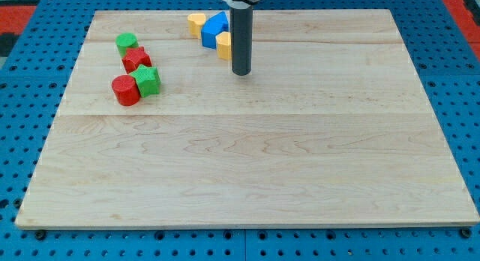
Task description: Separate the red and green stars from each other
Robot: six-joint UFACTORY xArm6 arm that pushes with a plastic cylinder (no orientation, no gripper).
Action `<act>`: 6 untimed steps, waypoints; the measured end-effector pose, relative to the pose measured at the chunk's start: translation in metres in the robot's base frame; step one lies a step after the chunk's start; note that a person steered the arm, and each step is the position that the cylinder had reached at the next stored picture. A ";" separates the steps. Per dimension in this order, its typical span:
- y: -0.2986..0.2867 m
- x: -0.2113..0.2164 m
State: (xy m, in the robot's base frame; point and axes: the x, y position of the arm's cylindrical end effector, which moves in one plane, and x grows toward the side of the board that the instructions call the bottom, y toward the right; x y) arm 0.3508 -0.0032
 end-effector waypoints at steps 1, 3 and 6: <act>-0.036 0.015; -0.084 0.014; -0.145 -0.028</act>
